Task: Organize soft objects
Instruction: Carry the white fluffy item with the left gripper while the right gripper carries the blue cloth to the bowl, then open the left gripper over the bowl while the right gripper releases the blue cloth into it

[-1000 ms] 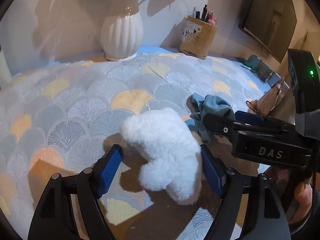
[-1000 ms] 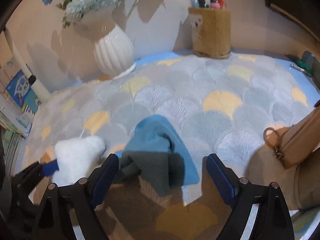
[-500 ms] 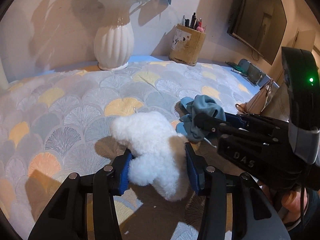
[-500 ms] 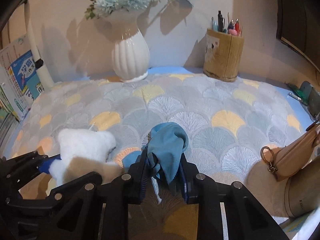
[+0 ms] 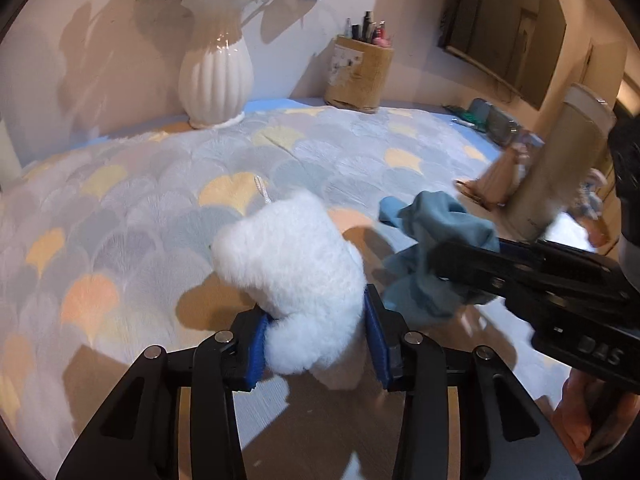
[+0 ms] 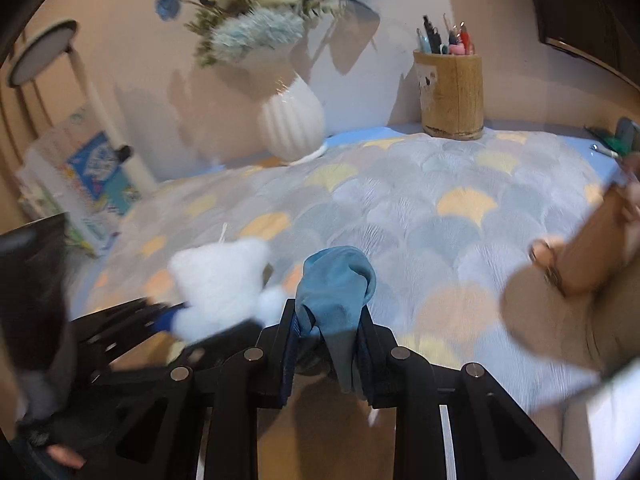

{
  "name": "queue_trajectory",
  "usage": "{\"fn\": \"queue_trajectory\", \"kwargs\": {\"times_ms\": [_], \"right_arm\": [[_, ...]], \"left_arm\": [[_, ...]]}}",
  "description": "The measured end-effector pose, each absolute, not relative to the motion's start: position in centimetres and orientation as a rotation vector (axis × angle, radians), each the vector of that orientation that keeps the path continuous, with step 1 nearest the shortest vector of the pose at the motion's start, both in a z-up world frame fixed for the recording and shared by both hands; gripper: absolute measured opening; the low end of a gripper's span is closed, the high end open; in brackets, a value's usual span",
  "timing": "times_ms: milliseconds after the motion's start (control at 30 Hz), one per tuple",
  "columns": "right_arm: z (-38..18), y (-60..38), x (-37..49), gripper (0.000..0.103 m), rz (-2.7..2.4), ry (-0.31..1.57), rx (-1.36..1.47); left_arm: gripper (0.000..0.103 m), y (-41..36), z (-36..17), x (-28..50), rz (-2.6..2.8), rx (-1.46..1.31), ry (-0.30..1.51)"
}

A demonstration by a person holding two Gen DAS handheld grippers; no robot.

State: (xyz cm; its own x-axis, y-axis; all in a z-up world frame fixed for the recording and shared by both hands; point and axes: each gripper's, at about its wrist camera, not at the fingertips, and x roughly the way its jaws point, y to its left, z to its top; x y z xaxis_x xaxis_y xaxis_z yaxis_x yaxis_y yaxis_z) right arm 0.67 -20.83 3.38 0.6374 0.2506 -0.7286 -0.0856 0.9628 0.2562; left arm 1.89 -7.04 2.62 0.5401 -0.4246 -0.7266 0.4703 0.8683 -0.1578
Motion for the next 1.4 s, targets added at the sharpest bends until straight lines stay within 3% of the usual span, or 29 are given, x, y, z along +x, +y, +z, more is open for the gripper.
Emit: {"fn": "queue_trajectory", "kwargs": {"times_ms": [433,900,1400], "right_arm": [[10.2,-23.1,-11.7,0.025,0.212,0.696,0.178],[16.3,-34.5,-19.8,0.025,-0.026,0.540,0.187],[19.6,-55.1,-17.4,0.025,-0.388,0.468,0.469]], "left_arm": [[0.038,-10.5,8.6,-7.0,-0.675,0.057,0.736],[0.038,-25.4,13.7,-12.8,-0.944,0.187,0.635],[0.038,-42.6,14.2,-9.3,-1.003,0.248,0.648]]}}
